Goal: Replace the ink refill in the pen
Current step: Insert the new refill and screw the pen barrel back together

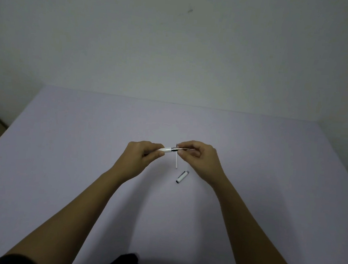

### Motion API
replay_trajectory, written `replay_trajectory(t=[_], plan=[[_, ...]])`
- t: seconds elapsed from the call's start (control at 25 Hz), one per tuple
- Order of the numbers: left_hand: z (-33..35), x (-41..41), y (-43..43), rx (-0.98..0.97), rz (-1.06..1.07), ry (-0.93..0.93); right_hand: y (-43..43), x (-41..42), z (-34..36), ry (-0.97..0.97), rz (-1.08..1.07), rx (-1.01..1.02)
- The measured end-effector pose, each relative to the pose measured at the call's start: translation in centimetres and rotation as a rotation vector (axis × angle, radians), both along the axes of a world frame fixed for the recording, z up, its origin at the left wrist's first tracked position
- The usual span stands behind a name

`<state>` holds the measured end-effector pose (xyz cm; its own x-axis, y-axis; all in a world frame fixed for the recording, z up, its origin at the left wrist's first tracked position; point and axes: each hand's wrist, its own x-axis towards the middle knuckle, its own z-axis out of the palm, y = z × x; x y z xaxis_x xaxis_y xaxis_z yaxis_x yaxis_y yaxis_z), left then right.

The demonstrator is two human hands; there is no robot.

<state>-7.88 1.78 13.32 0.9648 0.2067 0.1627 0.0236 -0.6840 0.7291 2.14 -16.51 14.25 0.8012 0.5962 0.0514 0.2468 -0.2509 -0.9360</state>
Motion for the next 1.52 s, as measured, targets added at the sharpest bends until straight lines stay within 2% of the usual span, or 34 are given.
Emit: replay_trajectory(t=[0.2, 0.36, 0.52, 0.68, 0.8, 1.0, 1.16, 1.36, 1.52], plan=[[0.2, -0.2, -0.1, -0.030, -0.033, -0.014, 0.0, 0.3, 0.4, -0.079, -0.031, -0.115], [0.4, -0.1, -0.5, -0.059, 0.003, -0.011, 0.2, 0.0, 0.8, -0.090, 0.024, -0.001], [0.4, -0.2, -0.8, -0.108, 0.015, -0.003, 0.2, 0.3, 0.9, -0.141, -0.015, -0.078], [0.7, -0.4, -0.9, -0.130, 0.026, -0.019, -0.1, 0.3, 1.1, -0.184, 0.070, -0.021], [0.7, -0.6, -0.8, -0.172, 0.013, -0.027, -0.1, 0.4, 1.3, -0.230, 0.036, -0.048], [1.0, -0.7, -0.8, -0.243, 0.015, -0.057, -0.1, 0.4, 1.1, -0.213, 0.054, 0.004], [1.2, -0.7, -0.7, -0.443, 0.066, 0.020, 0.0, 0.6, 1.2, -0.198, 0.023, 0.027], [1.3, -0.6, -0.5, -0.430, 0.031, 0.049, 0.0, 0.7, 1.1, -0.227, -0.007, -0.029], [1.2, -0.6, -0.4, -0.460, 0.033, 0.031, -0.3, 0.5, 1.4, -0.153, 0.036, 0.053]])
